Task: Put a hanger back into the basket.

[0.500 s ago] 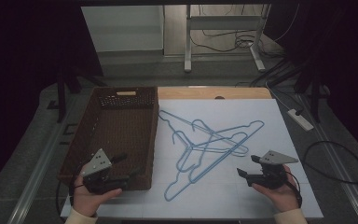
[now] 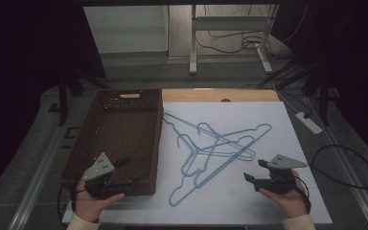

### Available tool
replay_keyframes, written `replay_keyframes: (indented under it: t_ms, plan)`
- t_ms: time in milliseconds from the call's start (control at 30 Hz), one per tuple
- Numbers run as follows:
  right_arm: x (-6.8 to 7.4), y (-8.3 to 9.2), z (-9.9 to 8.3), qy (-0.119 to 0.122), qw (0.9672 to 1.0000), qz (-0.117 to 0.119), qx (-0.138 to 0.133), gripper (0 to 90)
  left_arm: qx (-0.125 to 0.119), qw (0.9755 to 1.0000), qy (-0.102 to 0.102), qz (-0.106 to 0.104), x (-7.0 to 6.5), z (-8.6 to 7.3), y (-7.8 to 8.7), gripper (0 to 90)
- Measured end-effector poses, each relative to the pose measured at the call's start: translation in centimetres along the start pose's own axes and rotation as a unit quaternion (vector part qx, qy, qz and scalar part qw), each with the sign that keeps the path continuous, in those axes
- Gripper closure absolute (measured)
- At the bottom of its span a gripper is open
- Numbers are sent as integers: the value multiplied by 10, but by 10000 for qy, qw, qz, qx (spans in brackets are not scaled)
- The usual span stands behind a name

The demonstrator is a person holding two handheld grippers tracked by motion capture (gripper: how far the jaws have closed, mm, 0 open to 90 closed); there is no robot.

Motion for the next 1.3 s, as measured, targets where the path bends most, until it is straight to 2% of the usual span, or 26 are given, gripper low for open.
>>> replay_keyframes:
  t_ms: [300,800,1100,1267,1300]
  plan:
    - [3,0,1,29,10000,-8,9,254,23,10000,-25,-32,-1,-1,0,298]
    - [1,0,2,-53,10000,-16,17,266,57,10000,5,9,0,-3,-1,299]
    - [-2,-4,20,13,10000,-26,82,278,80,10000,-35,-11,-2,-3,-3,299]
    - [-13,-10,37,-17,9997,-81,231,341,93,10000,-28,-24,-2,-4,-4,300]
    - [-15,-12,40,-61,9996,-65,278,378,93,9999,-36,-22,-2,-4,-3,300]
Point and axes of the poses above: each handheld gripper's, and its own axes: y roughly backward along the jaws, z roughly out of its top, x roughly to its left, the point moved 5 cm from there along -y, roughly forward along the jaws, and after that the axes turned 10 degrees about z, right-handed, at the moved point
